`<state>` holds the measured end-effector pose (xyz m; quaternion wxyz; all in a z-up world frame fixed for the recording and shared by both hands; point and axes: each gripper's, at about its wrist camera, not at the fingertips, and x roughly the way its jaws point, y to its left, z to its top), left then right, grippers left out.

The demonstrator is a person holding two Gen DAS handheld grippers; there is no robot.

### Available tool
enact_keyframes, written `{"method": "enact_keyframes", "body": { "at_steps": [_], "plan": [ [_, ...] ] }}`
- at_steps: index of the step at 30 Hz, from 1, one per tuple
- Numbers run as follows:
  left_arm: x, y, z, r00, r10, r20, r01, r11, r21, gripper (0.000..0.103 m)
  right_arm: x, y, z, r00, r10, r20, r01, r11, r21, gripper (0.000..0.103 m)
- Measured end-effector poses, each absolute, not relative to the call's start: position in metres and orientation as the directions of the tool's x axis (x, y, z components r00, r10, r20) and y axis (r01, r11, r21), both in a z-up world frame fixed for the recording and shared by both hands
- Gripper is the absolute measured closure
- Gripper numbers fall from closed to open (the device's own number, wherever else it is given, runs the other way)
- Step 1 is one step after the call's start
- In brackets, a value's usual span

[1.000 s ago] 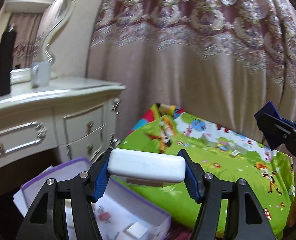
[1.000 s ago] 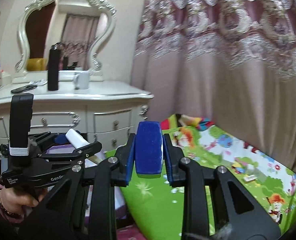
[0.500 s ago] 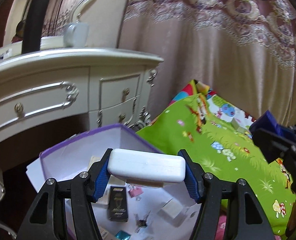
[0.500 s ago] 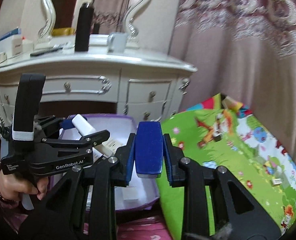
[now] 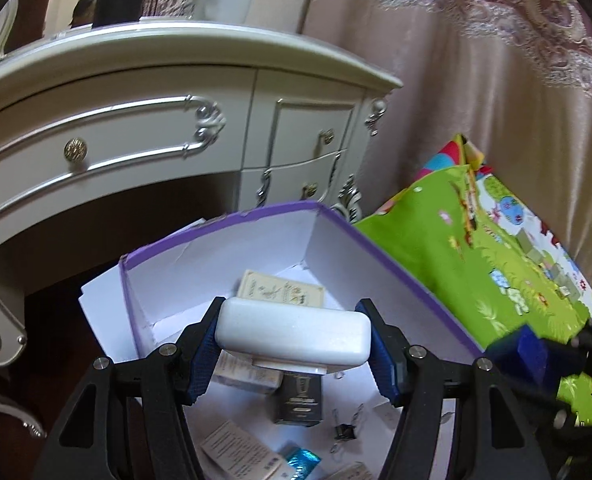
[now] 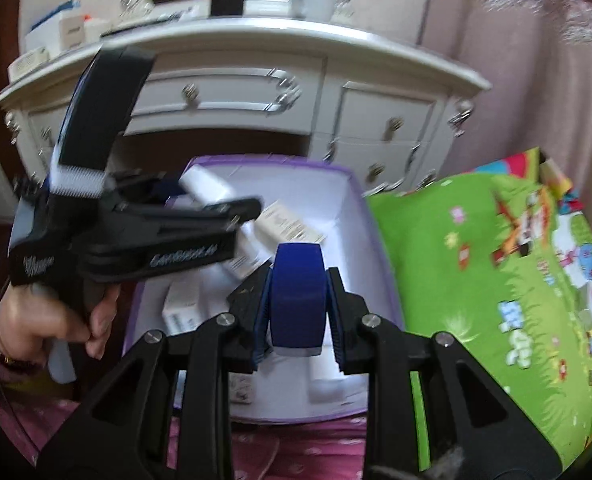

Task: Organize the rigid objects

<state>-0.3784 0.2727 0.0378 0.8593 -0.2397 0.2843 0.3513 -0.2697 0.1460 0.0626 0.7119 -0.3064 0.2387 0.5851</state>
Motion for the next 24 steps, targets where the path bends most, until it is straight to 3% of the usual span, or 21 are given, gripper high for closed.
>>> {"method": "enact_keyframes", "body": {
  "at_steps": [9,11,14,19,21,24],
  "plan": [
    [-0.379,0.292,0.029,0.520,0.484,-0.704,-0.786,0.593,-0.174,0.038,-0.291,0.164,0.035,0.145,0.676,-0.722,-0.986,0.034,-0.165,0.073],
    [-0.372,0.297,0.024,0.471,0.476,-0.743,-0.800,0.586,-0.131,0.033,-0.288,0.166,0.027,0.114,0.671,-0.733,-0.991,0.024,-0.132,0.072],
    [-0.361,0.302,0.018,0.386,0.466,-0.796,-0.838,0.537,-0.093,0.024,-0.271,0.160,0.021,0.094,0.659,-0.747,-0.995,0.051,-0.080,0.057],
    [-0.322,0.276,0.044,0.452,0.502,-0.737,-0.815,0.568,-0.113,0.017,-0.191,0.099,0.047,0.236,0.699,-0.675,-0.949,0.316,-0.004,0.032],
    [-0.293,0.255,0.053,0.544,0.459,-0.703,-0.747,0.646,-0.156,0.013,-0.138,0.056,0.054,0.368,0.663,-0.652,-0.865,0.501,0.021,0.023],
    [-0.224,0.212,0.056,0.665,0.310,-0.679,-0.577,0.791,-0.204,0.004,-0.055,-0.016,0.050,0.557,0.495,-0.667,-0.648,0.761,0.023,0.022]
  ]
}}
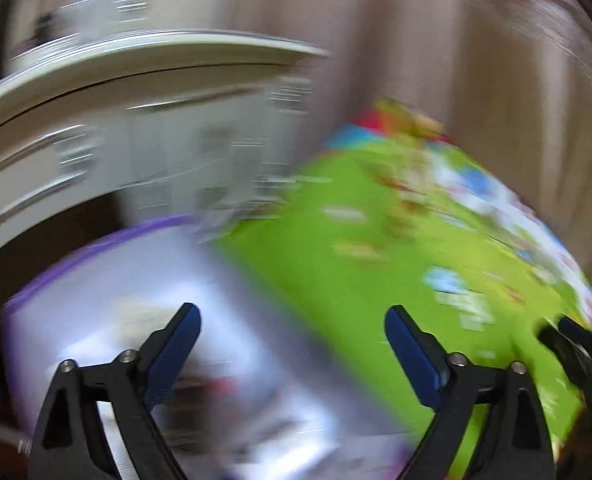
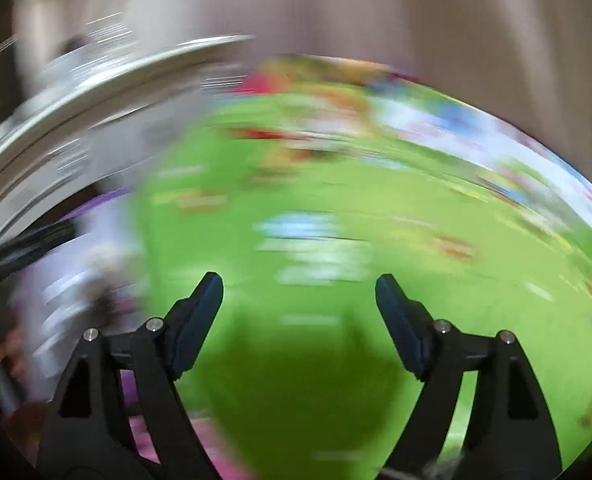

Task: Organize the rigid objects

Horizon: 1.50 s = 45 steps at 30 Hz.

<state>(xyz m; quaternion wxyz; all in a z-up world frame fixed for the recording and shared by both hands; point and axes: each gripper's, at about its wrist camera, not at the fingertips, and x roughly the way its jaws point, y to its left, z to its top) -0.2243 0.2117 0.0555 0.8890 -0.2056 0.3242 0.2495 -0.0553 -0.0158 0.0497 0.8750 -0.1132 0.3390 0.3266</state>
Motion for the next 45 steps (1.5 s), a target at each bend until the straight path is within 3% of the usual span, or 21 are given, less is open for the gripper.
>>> {"method": "enact_keyframes", "body": {
  "at_steps": [3,5,11,16,21,23,24,25,30,36,42,45],
  "plan": [
    [-0.135,0.157,0.043,0.730,0.083,-0.679,-0.333,0.910,-0.246,0.001,0.027,-0.085,0.038,0.616,0.341,-0.710,-0.413,0.907,0.077,0.022],
    [-0.088,0.128,0.035,0.730,0.022,-0.683,-0.242,0.943,-0.228,0.001,0.077,-0.125,0.031,0.620,0.271,-0.736,-0.253,0.957,0.139,0.022],
    [0.004,0.100,0.003,0.642,0.065,-0.764,-0.246,0.961,-0.125,0.001,0.170,-0.154,0.015,0.575,0.206,-0.792,-0.068,0.976,0.205,0.022],
    [0.004,0.109,-0.002,0.631,0.058,-0.774,-0.273,0.950,-0.151,0.000,0.213,-0.126,0.008,0.573,0.150,-0.805,-0.038,0.987,0.157,0.021],
    [0.012,0.098,-0.005,0.596,0.109,-0.796,-0.274,0.959,-0.074,0.000,0.247,-0.107,0.001,0.584,0.042,-0.811,-0.036,0.999,0.026,0.023],
    [0.014,0.096,-0.006,0.586,0.122,-0.801,-0.272,0.961,-0.052,0.000,0.241,-0.108,0.001,0.594,0.048,-0.803,-0.085,0.996,-0.004,0.042],
    [0.014,0.096,-0.006,0.584,0.125,-0.802,-0.272,0.961,-0.048,0.000,0.234,-0.112,0.002,0.603,0.065,-0.795,-0.115,0.993,-0.006,0.066],
    [0.015,0.096,-0.007,0.582,0.128,-0.803,-0.271,0.961,-0.044,0.000,0.225,-0.118,0.003,0.608,0.088,-0.789,-0.160,0.987,-0.013,0.069],
    [0.017,0.092,-0.008,0.570,0.146,-0.809,-0.271,0.962,-0.018,0.000,0.167,-0.174,0.002,0.588,0.234,-0.774,-0.312,0.949,0.050,0.069],
    [0.030,0.088,-0.008,0.554,0.154,-0.819,-0.287,0.958,-0.015,0.000,0.125,-0.203,-0.001,0.619,0.203,-0.758,-0.341,0.940,-0.027,0.069],
    [0.130,0.049,-0.008,0.536,0.110,-0.837,-0.207,0.978,-0.003,0.000,0.127,-0.201,-0.001,0.622,0.189,-0.760,-0.331,0.943,-0.036,0.069],
    [0.180,0.041,-0.010,0.541,0.136,-0.830,-0.245,0.969,-0.001,0.000,0.130,-0.200,-0.001,0.618,0.196,-0.761,-0.331,0.943,-0.026,0.068]
  ]
}}
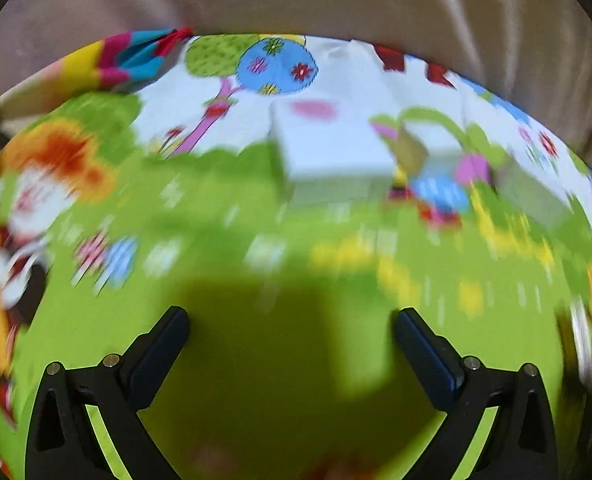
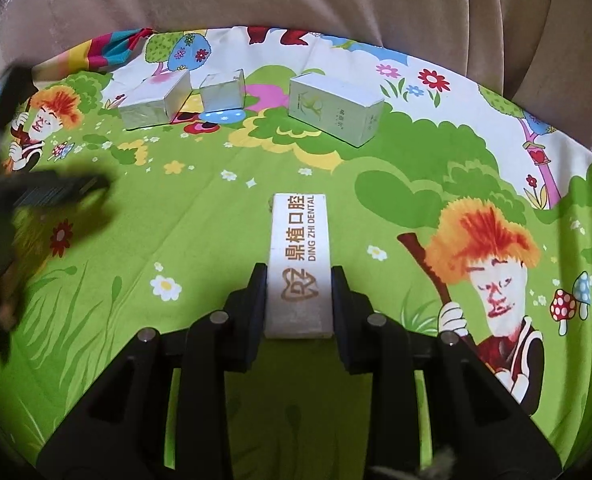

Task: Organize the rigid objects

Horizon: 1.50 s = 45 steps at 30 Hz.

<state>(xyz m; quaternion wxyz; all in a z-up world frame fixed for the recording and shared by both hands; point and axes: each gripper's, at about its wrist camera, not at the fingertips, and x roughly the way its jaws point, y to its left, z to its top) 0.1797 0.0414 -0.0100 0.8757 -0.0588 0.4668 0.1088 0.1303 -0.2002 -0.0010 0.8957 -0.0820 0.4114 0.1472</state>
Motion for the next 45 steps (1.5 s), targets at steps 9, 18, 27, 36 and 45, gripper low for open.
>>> {"method": "enact_keyframes", "body": {
  "at_steps": [9,18,27,36,45],
  "plan": [
    [0.286,0.043,-0.012,0.520,0.170,-0.837,-0.314,0.949,-0.003,0.001,0.131,-0.202,-0.001,0.612,0.212,-0.762,-0.330,0.944,-0.002,0.068],
    [0.114,0.017,0.001,0.605,0.020,-0.796,-0.046,0.999,-0.010,0.037,0.130,-0.203,-0.001,0.610,0.214,-0.763,-0.328,0.945,0.002,0.068],
    [0.028,0.024,0.008,0.618,0.033,-0.786,-0.065,0.998,-0.009,0.036,0.131,-0.202,-0.001,0.613,0.209,-0.762,-0.329,0.944,-0.006,0.068],
    [0.028,0.026,0.003,0.619,0.035,-0.785,-0.075,0.997,-0.015,0.036,0.131,-0.202,-0.001,0.612,0.211,-0.762,-0.331,0.944,-0.004,0.068],
    [0.027,0.028,0.004,0.621,0.026,-0.784,-0.076,0.997,-0.027,0.036,0.129,-0.205,0.000,0.627,0.179,-0.758,-0.292,0.956,-0.016,0.069]
  ]
}}
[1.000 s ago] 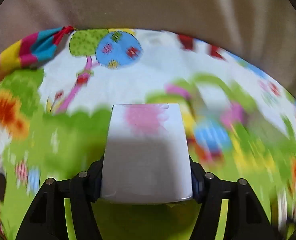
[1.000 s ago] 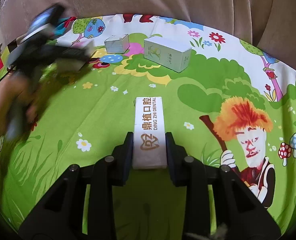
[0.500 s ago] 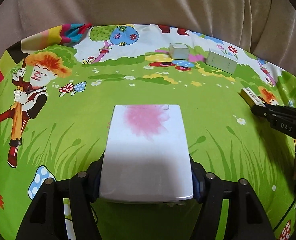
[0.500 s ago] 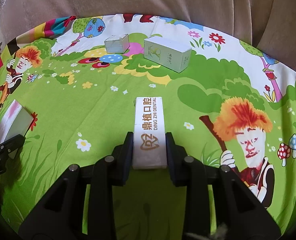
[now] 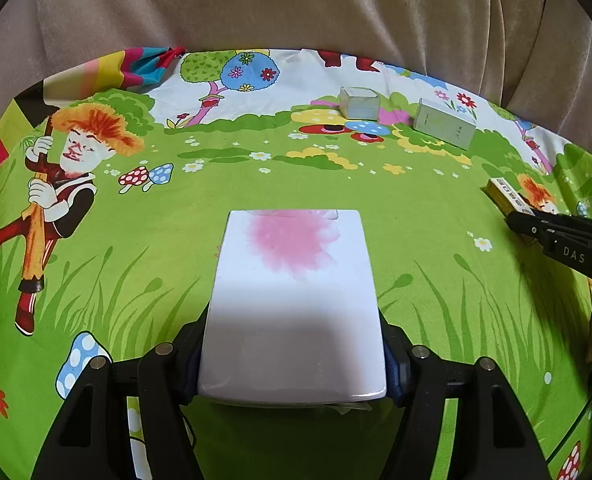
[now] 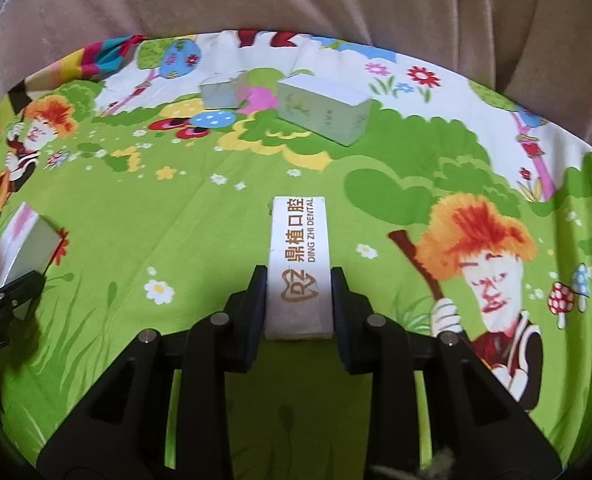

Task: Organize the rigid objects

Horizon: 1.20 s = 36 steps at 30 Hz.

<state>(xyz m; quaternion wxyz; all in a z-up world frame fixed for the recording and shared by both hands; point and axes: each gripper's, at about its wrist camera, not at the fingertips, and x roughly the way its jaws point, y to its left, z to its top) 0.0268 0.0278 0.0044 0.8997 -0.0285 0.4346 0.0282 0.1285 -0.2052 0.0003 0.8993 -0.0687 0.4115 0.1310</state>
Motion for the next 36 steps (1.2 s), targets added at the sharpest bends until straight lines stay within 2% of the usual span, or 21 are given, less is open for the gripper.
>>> {"method": "enact_keyframes", "body": {
  "at_steps": [3,9,10,12,13,18,20,22,25,36],
  "plan": [
    [0.006,0.030,0.014,0.638,-0.015,-0.770,-0.098,0.990,-0.101,0.037,0.107,-0.214,0.011,0.658,0.203,-0.725,-0.250,0.967,0.044,0.069],
    [-0.079,0.009,0.076,0.794,0.005,-0.608,-0.092,0.989,-0.112,0.037,-0.011,-0.228,0.066,0.793,0.264,-0.549,-0.242,0.964,0.114,0.069],
    [-0.096,0.003,0.093,0.828,0.016,-0.560,-0.087,0.991,-0.099,0.037,-0.028,-0.229,0.075,0.813,0.269,-0.516,-0.249,0.962,0.110,0.069],
    [-0.118,-0.003,0.119,0.879,0.033,-0.476,-0.080,0.994,-0.078,0.037,-0.065,-0.230,0.098,0.865,0.262,-0.427,-0.258,0.964,0.068,0.069],
    [-0.135,-0.006,0.138,0.913,0.051,-0.405,-0.084,0.994,-0.064,0.037,-0.082,-0.231,0.111,0.890,0.261,-0.375,-0.259,0.964,0.056,0.069],
    [-0.194,-0.012,0.194,0.984,0.104,-0.144,-0.110,0.993,-0.039,0.036,-0.162,-0.235,0.178,0.969,0.238,-0.071,-0.240,0.971,-0.011,0.069],
    [-0.208,-0.010,0.203,0.989,0.118,-0.092,-0.122,0.992,-0.036,0.036,-0.185,-0.231,0.193,0.974,0.225,0.017,-0.224,0.973,-0.045,0.069],
    [-0.218,-0.006,0.209,0.989,0.133,-0.065,-0.135,0.990,-0.027,0.036,-0.201,-0.226,0.202,0.972,0.219,0.079,-0.215,0.974,-0.066,0.069],
    [-0.228,0.001,0.210,0.987,0.149,-0.057,-0.151,0.988,-0.026,0.036,-0.215,-0.217,0.209,0.966,0.232,0.118,-0.222,0.971,-0.087,0.069],
    [-0.250,0.035,0.203,0.975,0.195,-0.108,-0.203,0.977,-0.061,0.036,-0.222,-0.182,0.209,0.941,0.330,0.071,-0.320,0.939,-0.123,0.069]
  ]
}}
